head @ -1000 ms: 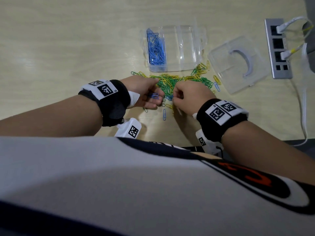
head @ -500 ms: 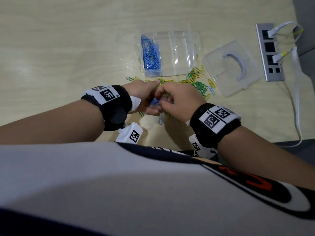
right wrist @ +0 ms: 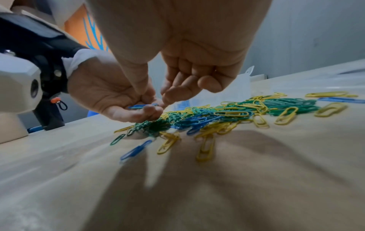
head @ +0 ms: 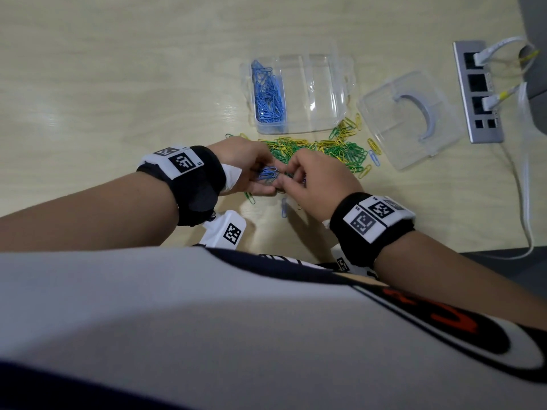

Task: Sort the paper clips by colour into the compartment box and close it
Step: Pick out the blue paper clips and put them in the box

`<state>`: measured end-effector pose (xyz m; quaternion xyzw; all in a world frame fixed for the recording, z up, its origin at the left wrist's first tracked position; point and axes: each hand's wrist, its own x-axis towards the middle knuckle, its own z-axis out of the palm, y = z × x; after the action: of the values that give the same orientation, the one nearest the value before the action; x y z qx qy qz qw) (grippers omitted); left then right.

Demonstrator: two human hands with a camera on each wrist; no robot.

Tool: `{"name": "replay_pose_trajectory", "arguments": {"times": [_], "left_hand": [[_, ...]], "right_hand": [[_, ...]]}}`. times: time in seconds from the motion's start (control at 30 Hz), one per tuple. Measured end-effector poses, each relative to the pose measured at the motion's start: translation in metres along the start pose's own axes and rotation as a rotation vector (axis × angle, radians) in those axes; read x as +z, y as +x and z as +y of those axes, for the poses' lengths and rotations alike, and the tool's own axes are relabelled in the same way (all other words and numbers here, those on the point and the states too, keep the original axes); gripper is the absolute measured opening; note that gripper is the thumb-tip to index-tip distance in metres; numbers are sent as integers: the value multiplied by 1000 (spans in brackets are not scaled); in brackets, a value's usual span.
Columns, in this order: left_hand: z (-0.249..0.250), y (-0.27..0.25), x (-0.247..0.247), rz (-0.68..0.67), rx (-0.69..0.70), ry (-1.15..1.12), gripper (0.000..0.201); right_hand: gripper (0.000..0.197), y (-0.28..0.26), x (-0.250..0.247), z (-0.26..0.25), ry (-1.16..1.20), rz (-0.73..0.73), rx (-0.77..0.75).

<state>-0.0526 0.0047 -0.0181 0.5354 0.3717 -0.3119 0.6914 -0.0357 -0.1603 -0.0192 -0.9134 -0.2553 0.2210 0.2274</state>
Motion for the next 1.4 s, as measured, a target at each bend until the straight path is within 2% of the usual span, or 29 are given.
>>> {"name": "replay_pose_trajectory", "arguments": {"times": [0.37, 0.67, 0.73, 0.87, 0.93, 1.03, 1.1, 1.3, 1.4], "left_hand": [[-2, -7, -5, -160, 33, 81, 35], [0, -11, -4, -113, 23, 131, 39], [0, -10, -3, -77, 10, 142, 38], [-1, -8, -3, -31, 2, 128, 22], [-1, -7, -4, -26, -2, 119, 21], [-1, -8, -4, -20, 6, 120, 20], [-1, -8, -4, -15, 6, 127, 19], [-2, -6, 0, -9, -2, 170, 26], [-2, -5, 2, -15, 7, 189, 36]], "right_hand": [[21, 9, 0, -4, -32, -59, -24], [7, 11, -6, -4, -3, -11, -83], [8, 13, -8, 0, -11, 34, -66], [21, 12, -10, 6, -112, 125, 17], [19, 6, -8, 4, -191, 42, 26], [27, -5, 3, -4, -415, -221, -44], [30, -7, 9, -6, -487, -266, -79], [18, -3, 7, -5, -460, -215, -56], [12, -4, -5, -1, -213, -57, 13]]}}
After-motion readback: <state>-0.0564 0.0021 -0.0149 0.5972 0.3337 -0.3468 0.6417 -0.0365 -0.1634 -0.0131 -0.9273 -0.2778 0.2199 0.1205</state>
